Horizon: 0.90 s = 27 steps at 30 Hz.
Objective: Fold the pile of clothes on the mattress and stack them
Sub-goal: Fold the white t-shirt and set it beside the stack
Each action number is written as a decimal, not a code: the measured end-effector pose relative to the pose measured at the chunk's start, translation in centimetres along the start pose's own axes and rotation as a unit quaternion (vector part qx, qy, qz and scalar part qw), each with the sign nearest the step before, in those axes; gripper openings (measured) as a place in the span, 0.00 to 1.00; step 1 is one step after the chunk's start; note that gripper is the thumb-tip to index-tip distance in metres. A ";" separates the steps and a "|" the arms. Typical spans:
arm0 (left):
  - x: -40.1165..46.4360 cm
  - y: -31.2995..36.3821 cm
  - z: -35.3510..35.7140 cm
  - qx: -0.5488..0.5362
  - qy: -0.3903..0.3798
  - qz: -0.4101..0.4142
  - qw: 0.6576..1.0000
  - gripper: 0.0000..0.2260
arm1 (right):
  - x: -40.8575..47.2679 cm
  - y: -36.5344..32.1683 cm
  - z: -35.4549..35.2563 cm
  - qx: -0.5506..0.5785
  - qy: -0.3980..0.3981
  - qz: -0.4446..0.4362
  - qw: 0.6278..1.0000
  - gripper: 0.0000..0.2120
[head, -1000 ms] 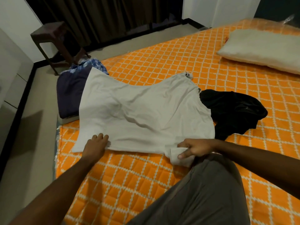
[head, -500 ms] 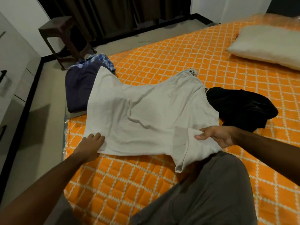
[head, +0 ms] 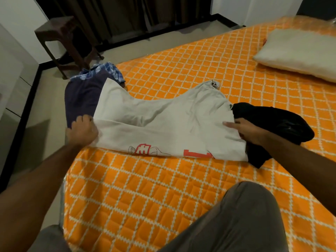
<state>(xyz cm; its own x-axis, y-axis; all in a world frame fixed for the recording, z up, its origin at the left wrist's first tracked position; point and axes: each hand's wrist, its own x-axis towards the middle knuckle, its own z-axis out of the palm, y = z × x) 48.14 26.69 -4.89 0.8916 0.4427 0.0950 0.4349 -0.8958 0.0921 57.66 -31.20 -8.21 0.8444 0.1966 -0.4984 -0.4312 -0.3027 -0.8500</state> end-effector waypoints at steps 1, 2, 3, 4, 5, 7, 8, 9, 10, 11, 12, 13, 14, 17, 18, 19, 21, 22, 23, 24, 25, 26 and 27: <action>-0.5 -0.1 0.9 -0.008 -0.019 -0.025 0.999 0.16 | 0.4 1.1 -0.1 -0.041 0.016 0.008 0.999 0.43; -0.9 -0.1 1.7 -0.018 -0.025 -0.043 0.999 0.18 | 0.4 1.8 -0.1 -0.067 0.040 0.014 0.997 0.43; -1.4 -0.2 2.2 -0.033 -0.013 -0.055 0.998 0.21 | 0.3 2.4 -0.1 -0.085 0.061 0.018 0.994 0.43; -2.0 0.0 2.1 -0.049 0.011 -0.074 0.996 0.23 | -0.1 2.9 0.2 -0.107 0.074 0.022 0.991 0.41; -2.3 -0.2 2.3 -0.076 0.025 -0.103 0.991 0.25 | -0.8 3.0 0.5 -0.135 0.075 0.022 0.988 0.37; -2.9 -1.2 3.7 -0.131 0.012 -0.155 0.979 0.30 | -2.2 3.8 1.2 -0.175 0.064 0.031 0.982 0.24; -2.7 -2.5 4.9 -0.161 -0.017 -0.175 0.971 0.35 | -2.9 4.2 1.6 -0.167 0.066 0.037 0.983 0.18; -2.1 -4.7 6.9 -0.185 -0.050 -0.188 0.963 0.42 | -3.2 4.2 1.9 -0.148 0.064 0.039 0.986 0.17; -1.1 -7.2 9.5 -0.197 -0.078 -0.196 0.958 0.48 | -3.4 4.4 1.9 -0.120 0.057 0.038 0.990 0.18; -0.1 -9.4 11.8 -0.211 -0.093 -0.194 0.954 0.50 | -3.5 4.6 1.8 -0.078 0.043 0.039 0.995 0.21; 1.1 -11.6 14.0 -0.230 -0.100 -0.197 0.948 0.51 | -3.5 4.3 1.8 -0.022 0.023 0.039 0.999 0.25; 1.4 -12.3 14.4 -0.251 -0.107 -0.196 0.942 0.50 | -3.0 4.5 1.6 0.026 0.013 0.039 0.999 0.29; 0.5 -10.6 12.2 -0.279 -0.119 -0.192 0.933 0.46 | -2.9 4.5 1.5 0.051 0.006 0.039 0.998 0.32; -1.8 -5.3 6.9 -0.300 -0.131 -0.163 0.931 0.26 | -2.3 5.2 1.4 -0.058 -0.020 0.003 0.998 0.33; -2.3 -4.3 5.9 -0.306 -0.132 -0.149 0.931 0.21 | -2.2 5.5 1.5 -0.111 -0.012 -0.009 0.994 0.30; -2.6 -3.6 5.3 -0.318 -0.123 -0.147 0.929 0.19 | -2.1 6.0 1.5 -0.144 0.006 -0.018 0.989 0.27; -3.3 -3.0 4.3 -0.372 -0.112 -0.170 0.906 0.18 | -2.0 6.0 1.5 -0.152 0.053 -0.019 0.987 0.22; -3.7 -3.2 3.6 -0.408 -0.121 -0.179 0.887 0.17 | -2.1 5.7 1.6 -0.143 0.061 -0.018 0.988 0.21; -4.1 -4.0 3.4 -0.445 -0.136 -0.181 0.866 0.16 | -2.0 5.4 1.6 -0.138 0.060 -0.018 0.988 0.21; -4.6 -4.5 3.0 -0.475 -0.156 -0.185 0.846 0.15 | -2.1 4.9 1.2 -0.144 0.051 -0.018 0.988 0.22; -5.2 -5.0 2.7 -0.491 -0.183 -0.185 0.831 0.14 | -2.0 4.5 0.7 -0.155 0.039 -0.014 0.987 0.23; -6.1 -5.4 2.0 -0.486 -0.215 -0.186 0.826 0.13 | -2.0 4.2 0.2 -0.168 0.025 -0.003 0.985 0.24; -7.5 -6.2 1.1 -0.478 -0.243 -0.189 0.823 0.13 | -2.3 4.0 0.2 -0.187 0.012 0.007 0.982 0.25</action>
<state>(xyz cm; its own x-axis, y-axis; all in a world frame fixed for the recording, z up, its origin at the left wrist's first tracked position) 38.92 28.88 -7.27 0.7608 0.4058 -0.5064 0.6029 -0.1534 0.7829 53.93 -32.73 -10.53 0.8485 0.1695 -0.5014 -0.2991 -0.6280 -0.7185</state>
